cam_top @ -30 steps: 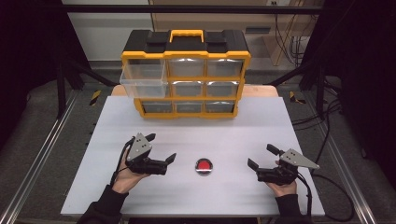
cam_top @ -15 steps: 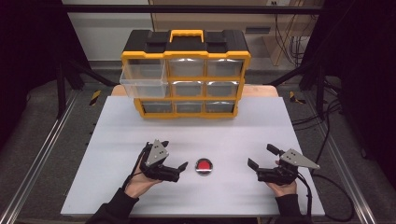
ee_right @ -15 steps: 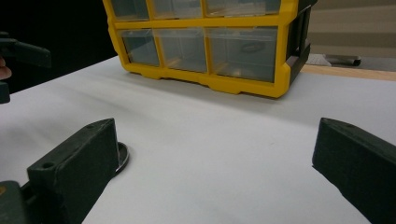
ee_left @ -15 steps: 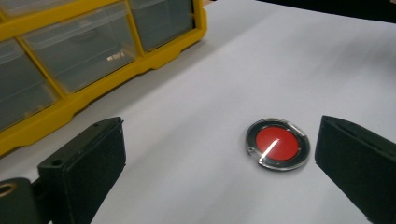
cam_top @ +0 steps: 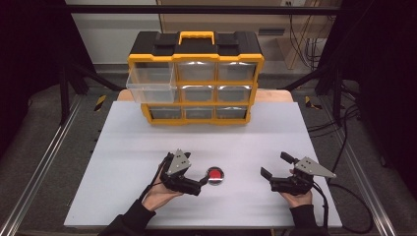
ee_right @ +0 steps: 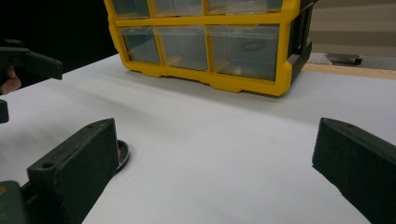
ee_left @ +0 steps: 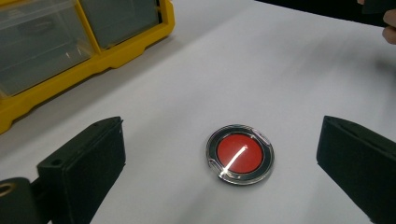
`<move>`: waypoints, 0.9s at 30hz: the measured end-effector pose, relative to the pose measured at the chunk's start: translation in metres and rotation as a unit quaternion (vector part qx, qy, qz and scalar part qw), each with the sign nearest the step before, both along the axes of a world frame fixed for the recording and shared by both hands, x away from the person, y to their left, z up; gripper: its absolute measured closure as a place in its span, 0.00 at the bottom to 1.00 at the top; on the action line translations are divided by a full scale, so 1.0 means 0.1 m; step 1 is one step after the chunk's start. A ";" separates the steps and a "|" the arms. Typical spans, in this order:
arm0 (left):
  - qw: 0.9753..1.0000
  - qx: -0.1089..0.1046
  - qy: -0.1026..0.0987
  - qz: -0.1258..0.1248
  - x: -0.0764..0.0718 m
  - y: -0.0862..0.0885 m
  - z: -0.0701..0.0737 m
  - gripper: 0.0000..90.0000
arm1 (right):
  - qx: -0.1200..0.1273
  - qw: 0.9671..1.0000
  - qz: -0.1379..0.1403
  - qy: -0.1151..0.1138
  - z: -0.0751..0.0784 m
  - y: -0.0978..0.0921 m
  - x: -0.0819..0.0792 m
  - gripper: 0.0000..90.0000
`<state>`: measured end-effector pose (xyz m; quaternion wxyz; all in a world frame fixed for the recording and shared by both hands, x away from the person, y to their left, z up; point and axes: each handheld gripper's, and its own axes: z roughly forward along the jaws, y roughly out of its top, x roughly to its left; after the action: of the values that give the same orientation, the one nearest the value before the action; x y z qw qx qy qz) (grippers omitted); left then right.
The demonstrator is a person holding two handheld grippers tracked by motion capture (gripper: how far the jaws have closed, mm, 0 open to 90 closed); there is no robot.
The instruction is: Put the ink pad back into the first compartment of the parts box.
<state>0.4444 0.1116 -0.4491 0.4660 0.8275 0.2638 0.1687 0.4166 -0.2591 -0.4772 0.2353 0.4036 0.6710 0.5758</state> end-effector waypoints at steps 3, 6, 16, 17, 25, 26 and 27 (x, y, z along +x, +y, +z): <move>1.000 0.012 0.010 -0.006 0.04 -0.06 -0.03 0.02 | 0.000 1.000 0.001 0.001 0.00 0.01 0.00 0.01; 1.000 0.025 0.013 -0.008 0.07 -0.14 -0.05 0.02 | 0.000 1.000 0.001 0.001 0.00 0.01 0.00 0.01; 0.997 0.066 0.041 -0.007 0.23 -0.42 -0.18 0.03 | 0.001 1.000 0.000 0.001 0.00 0.00 0.00 0.01; 0.997 0.070 0.044 -0.008 0.24 -0.44 -0.21 0.03 | 0.002 1.000 0.001 0.001 0.00 0.00 0.00 0.01; 0.993 0.094 0.072 -0.013 0.29 -0.49 -0.35 0.05 | 0.001 1.000 0.000 0.002 0.00 0.00 0.00 0.01; 0.993 0.095 0.075 -0.012 0.29 -0.50 -0.36 0.05 | 0.001 1.000 0.000 0.002 0.00 0.00 0.00 0.01; 0.992 0.098 0.079 -0.014 0.30 -0.51 -0.38 0.06 | 0.002 1.000 0.000 0.003 0.00 0.00 0.00 0.01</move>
<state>0.4741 0.0608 -0.4870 0.3625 0.8835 0.2705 0.1219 0.4166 -0.2590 -0.4776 0.2321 0.4062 0.6704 0.5759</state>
